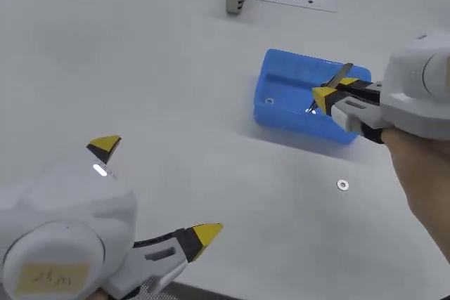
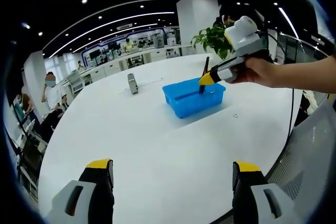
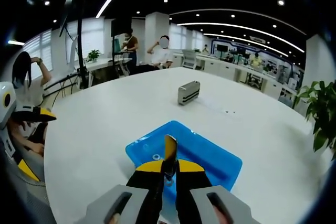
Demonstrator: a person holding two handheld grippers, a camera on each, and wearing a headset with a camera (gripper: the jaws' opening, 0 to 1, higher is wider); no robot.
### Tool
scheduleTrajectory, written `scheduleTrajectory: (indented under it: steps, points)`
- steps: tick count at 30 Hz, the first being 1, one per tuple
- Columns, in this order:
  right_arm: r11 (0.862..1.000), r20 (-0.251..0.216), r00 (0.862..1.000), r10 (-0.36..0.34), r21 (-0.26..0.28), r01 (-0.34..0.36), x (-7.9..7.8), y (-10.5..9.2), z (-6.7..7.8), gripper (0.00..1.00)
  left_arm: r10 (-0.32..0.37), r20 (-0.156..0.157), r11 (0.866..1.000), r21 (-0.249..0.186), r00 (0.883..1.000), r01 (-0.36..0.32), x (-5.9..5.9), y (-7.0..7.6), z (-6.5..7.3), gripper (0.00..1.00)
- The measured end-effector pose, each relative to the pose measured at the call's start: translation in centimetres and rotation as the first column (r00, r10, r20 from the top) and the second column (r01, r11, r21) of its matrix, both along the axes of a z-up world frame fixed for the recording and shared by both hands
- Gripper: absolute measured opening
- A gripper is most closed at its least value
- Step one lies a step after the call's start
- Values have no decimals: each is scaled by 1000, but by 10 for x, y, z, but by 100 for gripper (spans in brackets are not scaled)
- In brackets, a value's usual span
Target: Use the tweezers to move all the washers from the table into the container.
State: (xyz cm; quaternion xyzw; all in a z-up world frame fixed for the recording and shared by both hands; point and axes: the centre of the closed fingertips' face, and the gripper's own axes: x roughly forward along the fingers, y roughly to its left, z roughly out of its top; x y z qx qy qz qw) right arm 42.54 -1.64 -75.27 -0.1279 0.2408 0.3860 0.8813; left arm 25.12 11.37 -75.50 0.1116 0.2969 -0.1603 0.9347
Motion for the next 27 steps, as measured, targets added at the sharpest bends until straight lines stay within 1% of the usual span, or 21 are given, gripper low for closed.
scheduleTrajectory:
  steps: [6,14,20,24,27]
  points:
    - [1000,-29,1000,-2,-8,2,-1,0,-14,4,-1,-3,1000,-1,1000,1,0,0,-2,96]
    - [1000,-38,999,-6,-21,5,-3,-1,-23,4,-2,-8,1000,5,1000,2,1,1,-4,96]
    - [1000,-43,999,-20,-10,19,-2,-2,-21,5,-6,-11,1000,13,1000,6,0,0,-4,96]
    - [1000,-34,999,-28,5,28,-3,-5,-12,5,-7,-12,1000,14,1000,7,0,0,-5,96]
    - [1000,-21,999,-24,11,24,-5,-8,0,4,-5,-8,1000,12,1000,5,0,1,-4,96]
